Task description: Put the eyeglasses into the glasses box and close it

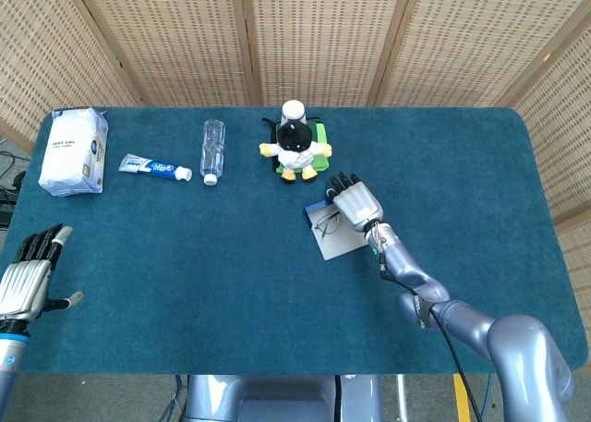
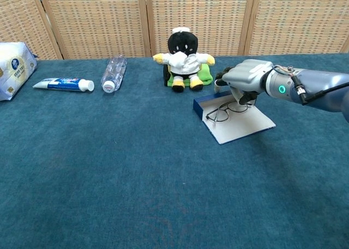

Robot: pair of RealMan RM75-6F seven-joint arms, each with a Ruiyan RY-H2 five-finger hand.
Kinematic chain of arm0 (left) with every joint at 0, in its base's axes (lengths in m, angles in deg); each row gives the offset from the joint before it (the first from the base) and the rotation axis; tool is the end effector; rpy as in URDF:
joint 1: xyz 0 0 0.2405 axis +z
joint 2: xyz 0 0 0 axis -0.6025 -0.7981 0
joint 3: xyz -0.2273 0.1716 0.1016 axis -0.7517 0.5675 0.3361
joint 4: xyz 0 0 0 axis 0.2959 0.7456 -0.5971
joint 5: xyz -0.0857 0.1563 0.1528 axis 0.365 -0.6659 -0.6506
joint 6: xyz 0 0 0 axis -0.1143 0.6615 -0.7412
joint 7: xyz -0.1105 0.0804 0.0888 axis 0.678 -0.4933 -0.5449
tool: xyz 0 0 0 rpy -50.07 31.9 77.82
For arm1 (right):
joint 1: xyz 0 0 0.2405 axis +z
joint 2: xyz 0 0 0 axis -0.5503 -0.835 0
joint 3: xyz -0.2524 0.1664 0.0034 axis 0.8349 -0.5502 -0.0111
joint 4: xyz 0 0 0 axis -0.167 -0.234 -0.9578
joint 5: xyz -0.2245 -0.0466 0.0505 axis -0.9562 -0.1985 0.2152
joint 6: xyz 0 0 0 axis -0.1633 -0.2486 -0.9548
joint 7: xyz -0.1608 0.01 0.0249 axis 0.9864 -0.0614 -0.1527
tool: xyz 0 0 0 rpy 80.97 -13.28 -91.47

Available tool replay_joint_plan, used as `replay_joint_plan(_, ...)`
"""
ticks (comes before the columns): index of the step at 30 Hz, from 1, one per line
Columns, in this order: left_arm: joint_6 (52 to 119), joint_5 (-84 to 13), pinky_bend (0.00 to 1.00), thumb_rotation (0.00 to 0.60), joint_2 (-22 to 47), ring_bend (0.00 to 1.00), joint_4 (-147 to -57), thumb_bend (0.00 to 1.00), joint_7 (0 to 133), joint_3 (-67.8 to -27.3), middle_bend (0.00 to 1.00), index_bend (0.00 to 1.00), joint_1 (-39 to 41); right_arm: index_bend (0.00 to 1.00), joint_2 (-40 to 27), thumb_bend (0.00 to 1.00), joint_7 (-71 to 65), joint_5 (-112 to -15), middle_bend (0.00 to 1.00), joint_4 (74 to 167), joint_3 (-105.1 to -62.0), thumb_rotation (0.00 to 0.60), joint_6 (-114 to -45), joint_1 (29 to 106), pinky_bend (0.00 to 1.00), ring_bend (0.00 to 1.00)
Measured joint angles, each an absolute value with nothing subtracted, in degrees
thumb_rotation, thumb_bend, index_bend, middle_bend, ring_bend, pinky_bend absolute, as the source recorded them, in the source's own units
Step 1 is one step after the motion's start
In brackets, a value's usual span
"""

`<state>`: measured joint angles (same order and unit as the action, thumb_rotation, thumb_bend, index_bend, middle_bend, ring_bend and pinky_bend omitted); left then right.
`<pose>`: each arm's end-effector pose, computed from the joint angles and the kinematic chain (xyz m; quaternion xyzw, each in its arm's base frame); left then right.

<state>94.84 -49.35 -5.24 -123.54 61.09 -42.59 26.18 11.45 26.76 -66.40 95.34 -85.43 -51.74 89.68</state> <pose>-0.3696 0.2406 0.1271 -0.6076 -0.4434 -0.3158 0.5784 -0.1732 -0.5092 -0.0894 0.8279 -0.2034 0.2146 0.4766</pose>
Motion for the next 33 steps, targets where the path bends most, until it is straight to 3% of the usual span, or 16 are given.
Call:
replay_joint_plan(4,95.0,-49.5,0.00,0.600,-5.2,0.00,-123.7,0.03,61.0,-42.5,0.00,0.00,26.2,0.36,11.6,1.00,28.5,-64.4,0.25,94.9,-85.6,0.600,-51.1,90.1,0.14,0.07)
replay_joint_plan(7,95.0,-49.4,0.00,0.600,-5.1,0.00,-123.6,0.03,60.9,-42.5,0.00,0.00,26.3,0.40,10.7,1.00,30.6,-61.5,0.31,95.7,-85.6,0.600,-49.2,90.4,0.18,0.16)
replay_joint_plan(17,94.9,-49.5,0.00,0.600,-4.9,0.00,-123.6,0.03,60.5,-42.4,0.00,0.00,26.2,0.43,5.7,1.00,39.6,-50.1,0.36,101.8,-83.7,0.600,-48.1,90.6,0.21,0.26)
replay_joint_plan(25,94.9,-49.2,0.00,0.600,-5.2,0.00,-123.8,0.03,60.9,-42.6,0.00,0.00,26.2,0.43,-0.6,1.00,44.0,-41.3,0.34,110.5,-80.1,0.600,-48.8,90.9,0.21,0.26)
replay_joint_plan(27,94.9,-49.2,0.00,0.600,-5.2,0.00,-123.8,0.03,60.8,-42.6,0.00,0.00,26.1,0.43,-2.0,1.00,44.4,-40.6,0.29,113.2,-79.5,0.600,-50.1,91.0,0.21,0.22)
replay_joint_plan(28,94.9,-49.3,0.00,0.600,-5.2,0.00,-123.9,0.03,60.7,-42.6,0.00,0.00,26.1,0.40,-2.5,0.99,44.3,-40.6,0.21,114.2,-79.3,0.600,-50.9,91.0,0.21,0.16)
replay_joint_plan(30,94.9,-49.4,0.00,0.600,-5.1,0.00,-124.0,0.03,60.6,-42.5,0.00,0.00,26.1,0.32,-3.0,0.81,43.5,-41.6,0.06,115.4,-79.4,0.600,-52.9,90.7,0.21,0.05)
replay_joint_plan(32,95.0,-49.5,0.00,0.600,-5.1,0.00,-124.0,0.03,60.5,-42.5,0.00,0.00,26.1,0.22,-3.4,0.44,41.4,-44.1,0.00,116.3,-79.7,0.600,-55.4,90.0,0.21,0.00)
replay_joint_plan(33,95.0,-49.5,0.00,0.600,-5.1,0.00,-124.0,0.03,60.5,-42.5,0.00,0.00,26.1,0.20,-3.5,0.34,39.8,-46.1,0.00,116.7,-79.8,0.600,-56.9,89.5,0.21,0.00)
